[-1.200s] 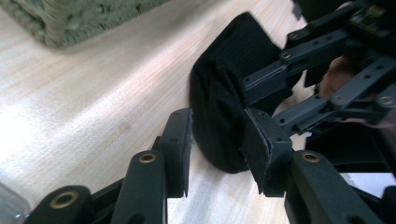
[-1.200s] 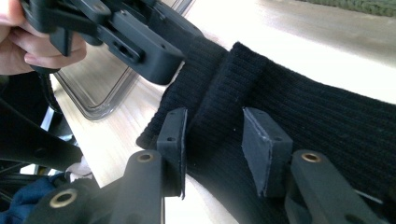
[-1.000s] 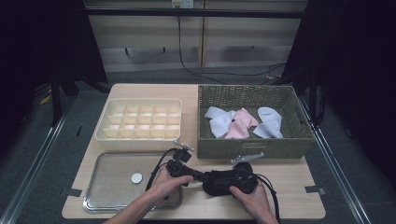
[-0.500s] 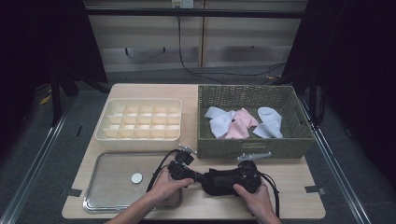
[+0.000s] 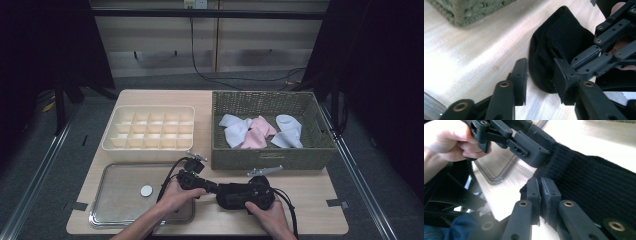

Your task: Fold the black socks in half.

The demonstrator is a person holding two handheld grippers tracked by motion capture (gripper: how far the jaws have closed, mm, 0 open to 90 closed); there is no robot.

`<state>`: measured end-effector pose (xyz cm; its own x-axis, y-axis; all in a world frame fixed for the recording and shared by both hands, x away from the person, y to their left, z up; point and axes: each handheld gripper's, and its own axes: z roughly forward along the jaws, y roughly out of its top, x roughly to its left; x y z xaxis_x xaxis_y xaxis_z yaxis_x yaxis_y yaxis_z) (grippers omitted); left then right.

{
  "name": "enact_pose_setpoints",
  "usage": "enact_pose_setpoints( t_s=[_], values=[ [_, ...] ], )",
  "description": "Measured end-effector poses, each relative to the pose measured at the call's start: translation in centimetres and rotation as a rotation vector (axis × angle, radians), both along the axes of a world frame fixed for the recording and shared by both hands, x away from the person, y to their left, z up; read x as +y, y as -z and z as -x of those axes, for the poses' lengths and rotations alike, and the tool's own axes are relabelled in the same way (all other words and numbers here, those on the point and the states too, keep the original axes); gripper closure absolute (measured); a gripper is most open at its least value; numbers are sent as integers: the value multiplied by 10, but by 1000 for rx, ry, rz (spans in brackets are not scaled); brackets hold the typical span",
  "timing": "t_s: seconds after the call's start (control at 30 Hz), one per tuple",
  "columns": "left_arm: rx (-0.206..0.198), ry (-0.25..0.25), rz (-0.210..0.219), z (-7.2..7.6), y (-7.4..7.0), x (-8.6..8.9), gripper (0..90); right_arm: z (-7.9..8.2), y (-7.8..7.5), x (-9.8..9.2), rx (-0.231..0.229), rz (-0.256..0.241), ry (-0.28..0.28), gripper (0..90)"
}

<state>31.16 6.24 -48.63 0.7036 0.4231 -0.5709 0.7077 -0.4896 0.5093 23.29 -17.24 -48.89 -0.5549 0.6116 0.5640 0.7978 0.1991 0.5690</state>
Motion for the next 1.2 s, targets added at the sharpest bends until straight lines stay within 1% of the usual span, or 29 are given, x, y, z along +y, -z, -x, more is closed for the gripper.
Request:
enact_pose_setpoints(
  t_s=[0.03, 0.07, 0.13, 0.17, 0.2, 0.23, 0.3, 0.33, 0.37, 0.4, 0.43, 0.47, 0.5, 0.53, 0.57, 0.67, 0.7, 0.73, 0.77, 0.83, 0.87, 0.93, 0.97, 1.0, 1.03, 1.07, 1.1, 1.2],
  values=[
    [-5, -5, 0, 0, -2, -1, 601, 2, -6, -4, -16, 6, 3, 779],
    [-15, -1, 8, -1, -6, -2, 581, 3, -10, -6, -27, 21, 6, 760],
    [-10, 0, 10, -1, -6, -2, 534, 6, -16, -15, -39, 5, 21, 751],
    [-12, 6, -5, -2, -5, -3, 529, 7, -19, -20, -46, 9, 29, 737],
    [-12, 6, -5, -2, -5, -3, 517, 7, -19, -20, -46, 9, 29, 737],
    [-6, 10, -7, -2, -5, -4, 499, 10, -22, -31, -48, 11, 62, 721],
    [-16, -3, -10, -2, -5, -6, 460, 12, -22, -43, -47, 18, 101, 694],
    [-12, 5, -7, -2, -4, -6, 436, 13, -21, -49, -43, 20, 111, 674],
    [-7, 4, -13, -2, -3, -7, 414, 14, -20, -53, -44, 21, 134, 639],
    [-7, 4, -13, -2, -3, -7, 403, 14, -20, -53, -44, 21, 134, 639],
    [-24, -13, -10, -1, -4, -8, 395, 15, -17, -61, -49, 44, 180, 579],
    [-27, -11, -7, -1, -4, -8, 388, 16, -16, -63, -49, 69, 208, 559],
    [-28, 4, -5, -1, -4, -8, 382, 15, -14, -65, -35, 56, 220, 542],
    [-28, 4, -5, -1, -4, -8, 371, 15, -14, -65, -35, 56, 220, 542],
    [-17, 5, 0, 0, -3, -9, 366, 15, -14, -68, -32, 51, 240, 519],
    [-13, 7, -9, 1, 1, -10, 360, 14, -13, -69, -30, 66, 250, 496],
    [-23, 11, -18, 2, 2, -11, 360, 14, -11, -70, -19, 81, 252, 483],
    [-23, 11, -18, 2, 2, -11, 360, 14, -11, -70, -19, 81, 252, 483],
    [-15, 14, -6, 1, 1, -10, 360, 14, -8, -71, 2, 87, 238, 461],
    [-18, 16, -4, 0, 1, -9, 359, 15, -5, -72, 14, 105, 255, 447],
    [-27, 3, -7, 1, 0, -9, 359, 15, -4, -73, 21, 110, 254, 442],
    [-29, -3, -9, 1, 0, -9, 337, 15, -2, -74, 29, 111, 259, 436],
    [-21, 10, -16, 1, 1, -10, 320, 15, 0, -75, 37, 111, 259, 435],
    [-21, 10, -16, 1, 1, -10, 317, 15, 1, -74, 39, 115, 258, 434],
    [-19, 22, -24, 2, 1, -10, 317, 15, 1, -74, 39, 115, 258, 434],
    [-11, 22, -15, 2, 2, -10, 321, 15, 2, -72, 48, 114, 261, 432],
    [-15, 26, -17, 3, 3, -11, 325, 14, 4, -70, 42, 126, 256, 432],
    [-7, 39, -6, 4, 3, -12, 317, 13, 4, -70, 40, 125, 260, 432]
  ],
)
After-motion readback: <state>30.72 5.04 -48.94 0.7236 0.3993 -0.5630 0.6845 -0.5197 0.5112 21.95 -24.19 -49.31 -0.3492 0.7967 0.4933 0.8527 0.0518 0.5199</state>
